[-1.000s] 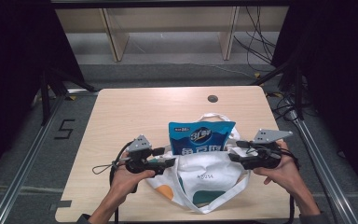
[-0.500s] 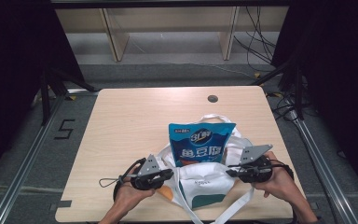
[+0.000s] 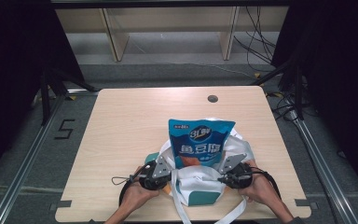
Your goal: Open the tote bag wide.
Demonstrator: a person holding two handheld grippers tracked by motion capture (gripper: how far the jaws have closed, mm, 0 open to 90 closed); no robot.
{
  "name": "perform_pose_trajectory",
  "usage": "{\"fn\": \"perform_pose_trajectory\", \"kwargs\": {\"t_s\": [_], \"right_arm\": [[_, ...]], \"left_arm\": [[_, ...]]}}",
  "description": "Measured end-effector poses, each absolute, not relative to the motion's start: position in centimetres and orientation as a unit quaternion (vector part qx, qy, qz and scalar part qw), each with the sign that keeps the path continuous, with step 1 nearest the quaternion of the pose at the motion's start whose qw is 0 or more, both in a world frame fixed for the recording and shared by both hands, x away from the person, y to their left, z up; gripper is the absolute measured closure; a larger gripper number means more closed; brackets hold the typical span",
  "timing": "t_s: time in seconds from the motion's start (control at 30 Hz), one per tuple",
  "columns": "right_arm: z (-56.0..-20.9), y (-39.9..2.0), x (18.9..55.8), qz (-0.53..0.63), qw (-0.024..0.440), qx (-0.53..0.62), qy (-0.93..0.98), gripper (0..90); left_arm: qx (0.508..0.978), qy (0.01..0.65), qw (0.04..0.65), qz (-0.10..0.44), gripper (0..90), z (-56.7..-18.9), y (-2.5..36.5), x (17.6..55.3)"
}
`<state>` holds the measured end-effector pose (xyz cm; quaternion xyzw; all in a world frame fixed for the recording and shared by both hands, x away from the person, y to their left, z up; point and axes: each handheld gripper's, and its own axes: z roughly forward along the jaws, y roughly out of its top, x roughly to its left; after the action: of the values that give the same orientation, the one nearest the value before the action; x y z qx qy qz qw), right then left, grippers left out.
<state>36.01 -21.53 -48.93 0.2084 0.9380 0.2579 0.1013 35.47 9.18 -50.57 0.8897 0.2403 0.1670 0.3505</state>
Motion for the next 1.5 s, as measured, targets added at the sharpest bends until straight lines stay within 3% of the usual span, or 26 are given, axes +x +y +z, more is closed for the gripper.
{"fn": "perform_pose_trajectory", "kwargs": {"t_s": [0.27,0.4,0.47,0.6,0.7,0.8,0.93,1.1,1.17,1.27,1.33,1.4,1.5], "right_arm": [[-49.3,-21.6,39.8,0.286,0.117,0.257,0.916,82.9],[-49.2,-21.6,40.0,0.286,0.115,0.270,0.912,82.1],[-49.1,-21.7,40.1,0.293,0.123,0.274,0.908,78.7],[-47.3,-22.2,39.8,0.315,0.135,0.275,0.898,62.8],[-45.2,-22.6,39.5,0.352,0.140,0.267,0.886,59.7],[-43.4,-22.3,39.1,0.386,0.135,0.264,0.874,56.6],[-42.6,-20.4,38.9,0.407,0.127,0.240,0.872,52.4],[-43.0,-18.5,40.3,0.404,0.119,0.244,0.874,46.6],[-43.5,-18.2,41.0,0.409,0.079,0.254,0.873,48.0],[-44.2,-18.3,41.5,0.413,0.039,0.237,0.878,58.3],[-44.3,-18.3,41.3,0.401,0.010,0.218,0.890,76.0],[-44.6,-18.2,41.0,0.400,-0.005,0.197,0.895,87.9],[-45.2,-17.2,40.0,0.365,0.002,0.187,0.912,89.6]], "left_arm": [[0.884,0.255,0.344,0.188,82.7,-50.5,9.1,39.3],[0.872,0.273,0.368,0.173,75.5,-50.0,9.7,39.3],[0.865,0.274,0.382,0.177,69.8,-49.2,10.1,38.9],[0.864,0.257,0.396,0.174,57.7,-46.6,11.2,37.3],[0.867,0.249,0.400,0.164,54.8,-44.7,12.3,36.4],[0.846,0.255,0.442,0.153,64.2,-42.9,12.8,35.2],[0.835,0.228,0.488,0.112,72.5,-41.9,10.4,33.7],[0.850,0.220,0.472,0.078,76.5,-45.4,6.6,33.8],[0.860,0.222,0.452,0.079,77.4,-47.1,5.8,34.7],[0.863,0.239,0.439,0.077,81.9,-48.8,5.1,35.7],[0.869,0.245,0.424,0.075,83.3,-49.9,4.6,36.0],[0.873,0.250,0.410,0.087,86.2,-50.6,4.3,36.3],[0.877,0.245,0.400,0.101,89.1,-51.4,3.8,36.1]]}}
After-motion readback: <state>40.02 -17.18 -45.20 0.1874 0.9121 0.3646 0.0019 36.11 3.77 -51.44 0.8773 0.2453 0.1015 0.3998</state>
